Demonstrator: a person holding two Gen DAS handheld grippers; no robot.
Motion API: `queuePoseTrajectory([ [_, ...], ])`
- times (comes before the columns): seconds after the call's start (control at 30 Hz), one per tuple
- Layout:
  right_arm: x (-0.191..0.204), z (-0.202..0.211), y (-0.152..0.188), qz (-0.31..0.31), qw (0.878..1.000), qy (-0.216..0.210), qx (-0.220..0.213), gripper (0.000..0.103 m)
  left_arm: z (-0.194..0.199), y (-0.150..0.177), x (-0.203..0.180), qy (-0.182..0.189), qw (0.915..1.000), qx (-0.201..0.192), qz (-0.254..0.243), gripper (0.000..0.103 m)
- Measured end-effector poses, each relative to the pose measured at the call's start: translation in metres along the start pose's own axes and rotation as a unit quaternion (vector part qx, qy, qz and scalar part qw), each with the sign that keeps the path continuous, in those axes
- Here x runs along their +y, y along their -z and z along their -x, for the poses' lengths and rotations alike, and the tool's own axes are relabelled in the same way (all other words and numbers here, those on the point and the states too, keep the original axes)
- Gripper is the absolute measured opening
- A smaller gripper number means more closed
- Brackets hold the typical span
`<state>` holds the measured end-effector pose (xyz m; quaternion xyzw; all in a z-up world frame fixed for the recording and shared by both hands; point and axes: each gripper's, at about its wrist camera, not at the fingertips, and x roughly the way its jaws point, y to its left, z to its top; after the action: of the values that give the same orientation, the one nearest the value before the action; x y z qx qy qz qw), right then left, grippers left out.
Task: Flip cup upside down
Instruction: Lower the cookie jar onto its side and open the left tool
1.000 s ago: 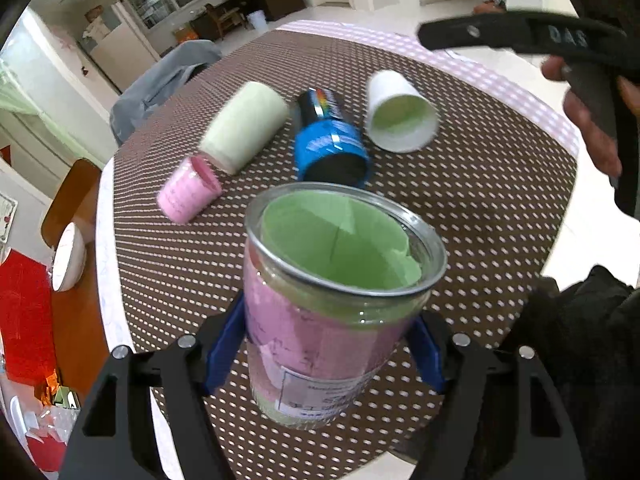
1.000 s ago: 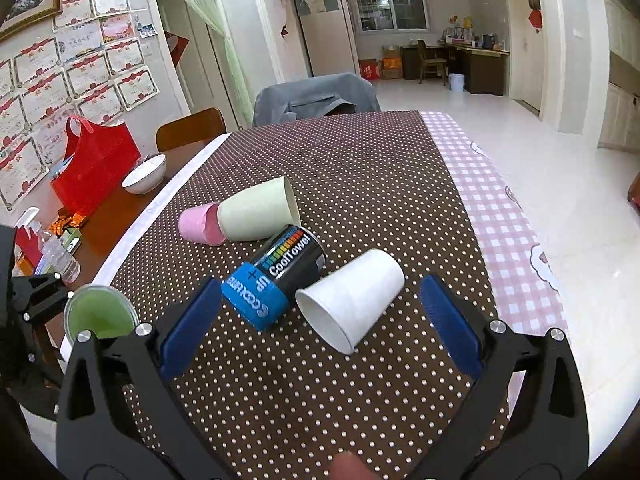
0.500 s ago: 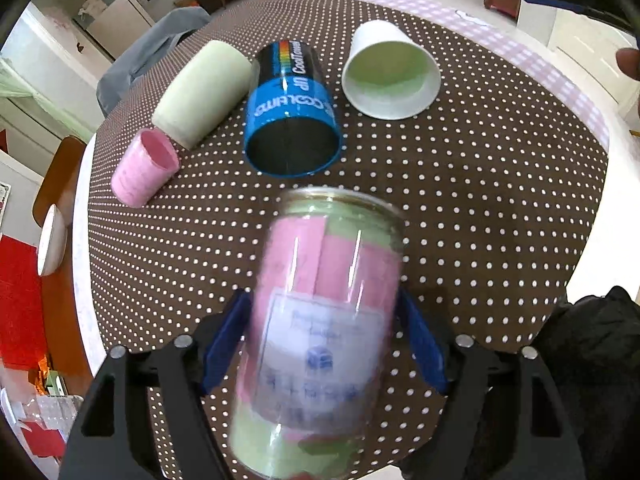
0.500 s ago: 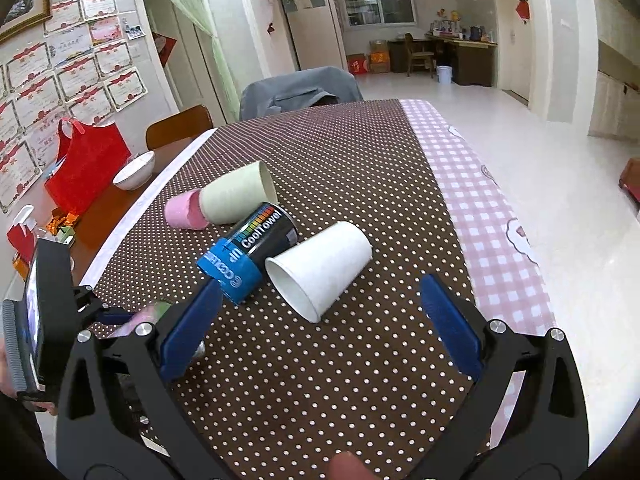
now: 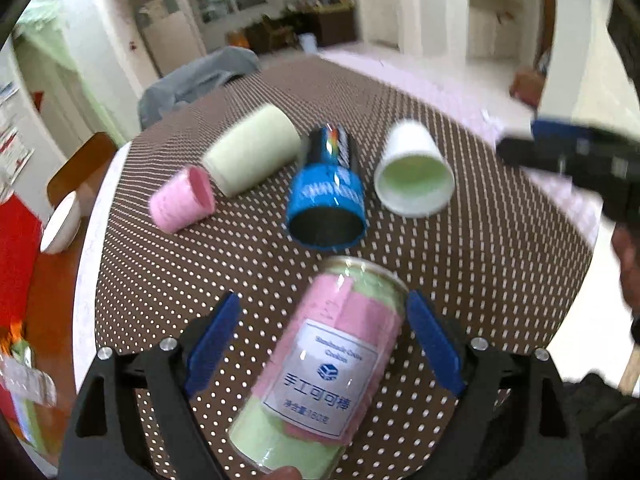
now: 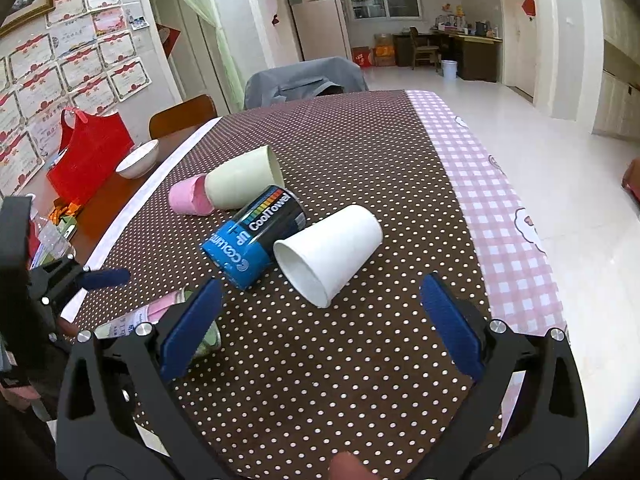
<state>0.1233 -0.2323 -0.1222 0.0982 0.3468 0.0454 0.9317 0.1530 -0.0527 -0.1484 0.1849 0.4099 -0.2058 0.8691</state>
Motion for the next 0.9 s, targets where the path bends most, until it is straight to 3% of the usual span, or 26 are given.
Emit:
queuePoseTrajectory([
  [0.43, 0.023, 0.011, 0.003, 0.025, 0.999, -0.024, -0.016, 0.097, 0.047, 0.013, 0.015, -0.023, 0.9894, -0.104, 0.099, 0.085],
  [0.67, 0.038, 0.030, 0.001, 0.057, 0.994, -0.054, -0.072, 0.097, 0.090, 0.020, 0.013, -0.127, 0.9720, -0.170, 0.102, 0.085],
  [0.9, 0.050, 0.040, -0.003, 0.067, 0.992, -0.061, -0.086, 0.097, 0.112, 0.029, 0.018, -0.150, 0.9620, -0.189, 0.129, 0.085],
])
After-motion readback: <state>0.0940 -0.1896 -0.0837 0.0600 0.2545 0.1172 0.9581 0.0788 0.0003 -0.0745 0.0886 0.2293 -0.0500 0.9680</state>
